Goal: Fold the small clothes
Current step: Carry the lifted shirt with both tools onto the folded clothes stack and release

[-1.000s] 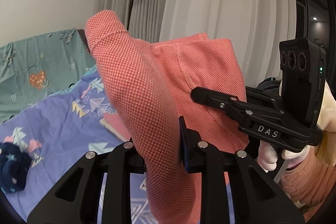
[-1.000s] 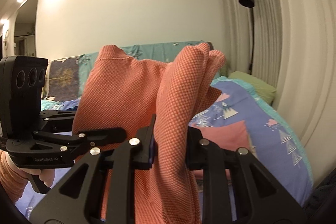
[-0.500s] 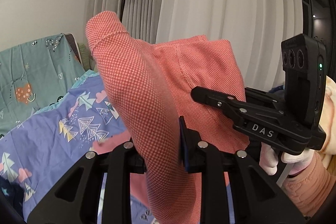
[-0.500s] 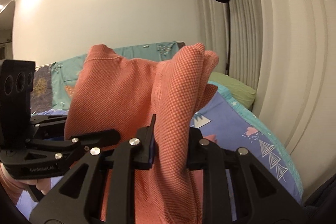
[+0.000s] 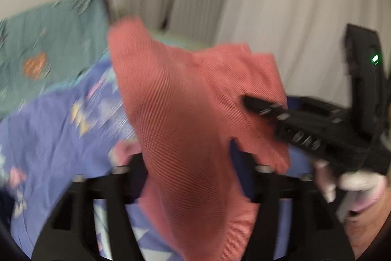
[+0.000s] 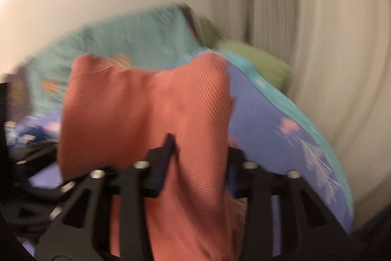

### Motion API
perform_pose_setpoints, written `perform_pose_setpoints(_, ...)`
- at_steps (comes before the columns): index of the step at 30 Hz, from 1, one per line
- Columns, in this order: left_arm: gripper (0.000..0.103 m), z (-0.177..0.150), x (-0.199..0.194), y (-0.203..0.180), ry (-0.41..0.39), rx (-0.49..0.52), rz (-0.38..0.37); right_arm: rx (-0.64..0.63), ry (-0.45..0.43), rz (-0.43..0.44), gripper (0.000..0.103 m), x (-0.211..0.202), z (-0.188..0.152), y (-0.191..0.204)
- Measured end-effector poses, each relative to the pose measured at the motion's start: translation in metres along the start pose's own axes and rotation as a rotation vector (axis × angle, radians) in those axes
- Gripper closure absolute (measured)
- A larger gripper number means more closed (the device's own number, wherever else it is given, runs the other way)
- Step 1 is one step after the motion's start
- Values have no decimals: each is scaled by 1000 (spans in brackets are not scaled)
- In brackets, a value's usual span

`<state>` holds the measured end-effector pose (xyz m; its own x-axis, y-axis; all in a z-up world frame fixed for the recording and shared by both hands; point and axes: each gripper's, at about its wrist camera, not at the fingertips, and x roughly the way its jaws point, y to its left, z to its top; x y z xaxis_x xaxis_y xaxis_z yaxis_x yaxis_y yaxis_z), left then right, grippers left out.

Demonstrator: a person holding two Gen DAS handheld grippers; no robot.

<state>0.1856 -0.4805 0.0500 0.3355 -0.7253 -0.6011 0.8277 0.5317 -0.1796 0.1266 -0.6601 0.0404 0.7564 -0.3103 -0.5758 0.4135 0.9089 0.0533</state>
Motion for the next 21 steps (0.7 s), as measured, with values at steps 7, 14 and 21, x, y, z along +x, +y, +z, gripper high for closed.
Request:
perform_pose_setpoints(7, 28, -66, 44, 56, 146, -260, -136, 73, 172, -4, 60, 56, -68, -14)
perform_pose_setpoints(14, 15, -78, 37, 56, 124, -339, -109, 11, 143, -84, 56, 55, -72, 1)
perform_pose_setpoints(21, 1, -84, 24, 61, 97, -402, -43, -9, 71, -152, 56, 39, -80, 3)
